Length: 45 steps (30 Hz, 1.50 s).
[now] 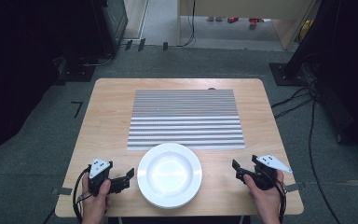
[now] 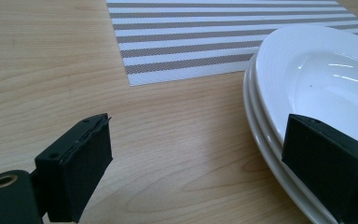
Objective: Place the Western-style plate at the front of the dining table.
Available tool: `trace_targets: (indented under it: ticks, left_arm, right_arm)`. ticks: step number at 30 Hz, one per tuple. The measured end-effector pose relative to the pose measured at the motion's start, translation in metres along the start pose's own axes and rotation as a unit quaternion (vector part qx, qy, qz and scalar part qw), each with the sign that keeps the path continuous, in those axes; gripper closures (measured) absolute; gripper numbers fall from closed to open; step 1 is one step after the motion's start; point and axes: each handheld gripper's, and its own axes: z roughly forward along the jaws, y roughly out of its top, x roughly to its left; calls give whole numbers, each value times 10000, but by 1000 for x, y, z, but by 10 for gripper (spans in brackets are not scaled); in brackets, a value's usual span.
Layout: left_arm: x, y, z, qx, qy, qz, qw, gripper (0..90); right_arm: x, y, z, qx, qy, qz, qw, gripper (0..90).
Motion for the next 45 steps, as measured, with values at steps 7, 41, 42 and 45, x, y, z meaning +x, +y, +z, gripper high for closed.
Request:
trace_targets:
  ticks: [7, 41, 42, 45]
  left_arm:
    - [-6, -1, 1, 1, -85, 21, 10000, 84]
    - [-37, -4, 11, 149, -408, 213, 9988, 94]
    - [-38, -4, 11, 162, -417, 225, 9987, 94]
    - [-41, -5, 12, 176, -387, 243, 9988, 141]
  right_arm:
    - [10, 0, 1, -12, 149, -33, 9999, 165]
    - [68, -4, 14, 43, 859, -184, 9961, 183]
    - [70, -4, 14, 43, 884, -169, 9959, 185]
    - [74, -5, 15, 33, 946, -154, 9954, 192]
